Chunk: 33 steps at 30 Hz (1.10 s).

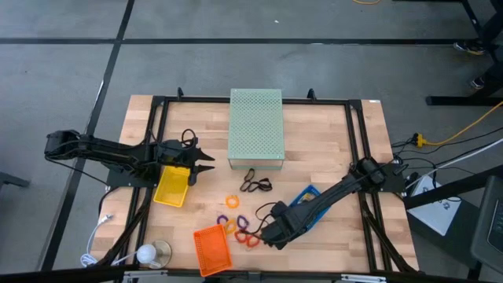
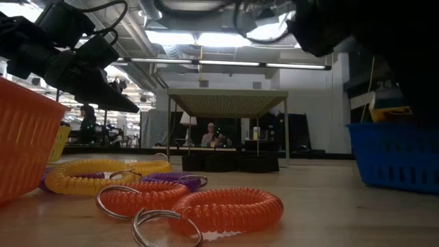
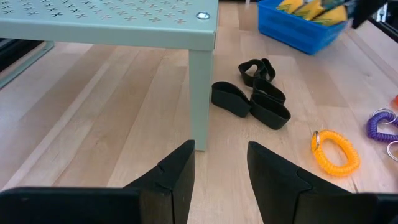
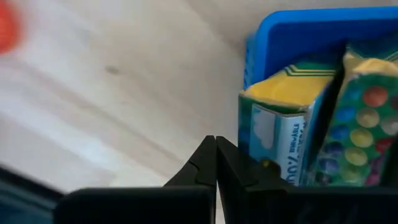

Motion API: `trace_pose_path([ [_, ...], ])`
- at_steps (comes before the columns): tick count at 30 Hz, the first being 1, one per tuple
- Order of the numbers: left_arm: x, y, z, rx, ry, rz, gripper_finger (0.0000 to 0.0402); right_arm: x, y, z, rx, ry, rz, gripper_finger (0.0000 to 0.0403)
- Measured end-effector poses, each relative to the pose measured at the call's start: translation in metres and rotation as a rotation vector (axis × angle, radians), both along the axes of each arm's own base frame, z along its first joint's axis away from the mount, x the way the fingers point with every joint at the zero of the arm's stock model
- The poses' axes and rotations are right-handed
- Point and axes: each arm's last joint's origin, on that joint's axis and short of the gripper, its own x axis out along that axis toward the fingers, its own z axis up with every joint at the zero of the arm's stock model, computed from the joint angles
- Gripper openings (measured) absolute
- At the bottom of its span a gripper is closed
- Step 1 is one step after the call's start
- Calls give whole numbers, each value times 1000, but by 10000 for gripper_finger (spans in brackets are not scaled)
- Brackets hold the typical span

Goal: Pick & Place Office Desk Supplies
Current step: Adjust the blue bin, then adjust the shelf

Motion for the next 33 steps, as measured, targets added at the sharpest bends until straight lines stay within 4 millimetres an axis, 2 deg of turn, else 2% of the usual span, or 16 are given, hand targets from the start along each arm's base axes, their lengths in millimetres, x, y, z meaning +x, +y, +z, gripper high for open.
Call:
trace_pose_path([
  [10,0,0,0,-1,2,0,143,-25,-26,-45,-70,206,-6,0],
  [15,0,0,0,-1,4,0,143,-27,-34,-46,-53,223,-11,0],
  [21,0,0,-1,-2,12,1,143,-23,-37,-23,-16,82,-36,0],
  [27,-1,0,-2,1,22,-1,143,-28,-36,23,-8,-150,-103,0],
  [30,-1,0,-2,2,21,-2,143,-34,-33,52,-16,-338,-99,3],
  [33,0,-2,-1,15,6,-72,143,-39,-29,82,-93,-605,-6,13],
])
